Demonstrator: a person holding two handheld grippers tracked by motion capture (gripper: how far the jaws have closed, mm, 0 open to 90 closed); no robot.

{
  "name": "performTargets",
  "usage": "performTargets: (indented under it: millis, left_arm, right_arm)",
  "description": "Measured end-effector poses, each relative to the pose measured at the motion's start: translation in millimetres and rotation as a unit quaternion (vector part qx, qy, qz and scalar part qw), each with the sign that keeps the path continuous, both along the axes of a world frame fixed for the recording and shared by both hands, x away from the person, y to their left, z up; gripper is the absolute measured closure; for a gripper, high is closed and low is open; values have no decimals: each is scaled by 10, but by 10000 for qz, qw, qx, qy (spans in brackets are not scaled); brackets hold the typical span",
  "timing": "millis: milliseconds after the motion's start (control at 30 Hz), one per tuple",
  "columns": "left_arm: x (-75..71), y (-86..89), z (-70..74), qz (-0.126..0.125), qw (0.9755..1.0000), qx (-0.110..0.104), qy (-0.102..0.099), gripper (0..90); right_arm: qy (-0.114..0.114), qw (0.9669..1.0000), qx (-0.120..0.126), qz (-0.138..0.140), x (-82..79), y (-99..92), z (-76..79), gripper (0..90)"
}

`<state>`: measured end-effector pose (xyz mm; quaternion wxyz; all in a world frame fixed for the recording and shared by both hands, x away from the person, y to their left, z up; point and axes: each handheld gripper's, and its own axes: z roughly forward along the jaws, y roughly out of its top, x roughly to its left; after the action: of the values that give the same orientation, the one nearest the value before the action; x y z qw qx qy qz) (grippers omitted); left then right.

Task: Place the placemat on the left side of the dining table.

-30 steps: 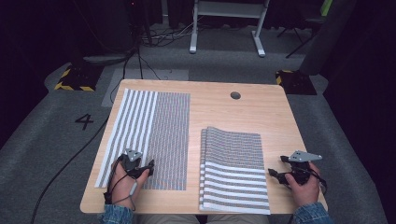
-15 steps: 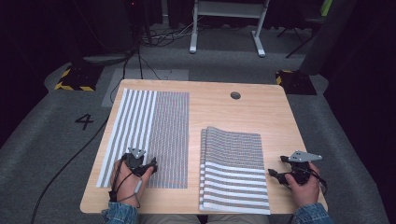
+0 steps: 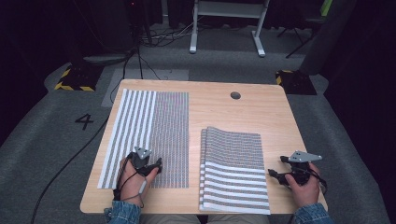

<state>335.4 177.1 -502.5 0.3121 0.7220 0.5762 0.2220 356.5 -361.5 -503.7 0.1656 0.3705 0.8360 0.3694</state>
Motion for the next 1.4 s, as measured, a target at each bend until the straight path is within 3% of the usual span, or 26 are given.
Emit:
performTargets:
  millis: [100, 633, 733, 867, 1000, 1300, 1400]
  left_arm:
    - [29, -30, -1, 159, 9999, 5, 5, 277]
    - [228, 48, 0, 424, 9991, -75, 10, 280]
    - [235, 69, 3, 469, 9988, -172, 14, 281]
    - [195, 37, 0, 584, 9983, -22, 16, 278]
    - [122, 15, 3, 699, 9975, -24, 22, 277]
    - [105, 14, 4, 683, 9977, -14, 32, 276]
    - [104, 45, 5, 506, 9987, -34, 36, 273]
  right_arm:
    - [-5, 10000, 2, -6, -2, 1, -1, 154]
    - [-8, 10000, 15, -6, -1, 3, -3, 154]
    - [-10, 10000, 10, -12, -3, 4, -2, 154]
    - [-19, 10000, 18, -11, -4, 4, -4, 154]
    - [-19, 10000, 15, -3, -4, 4, -4, 154]
    - [-16, 10000, 17, 0, -5, 4, -4, 154]
    - [-16, 10000, 17, -1, -4, 4, -3, 154]
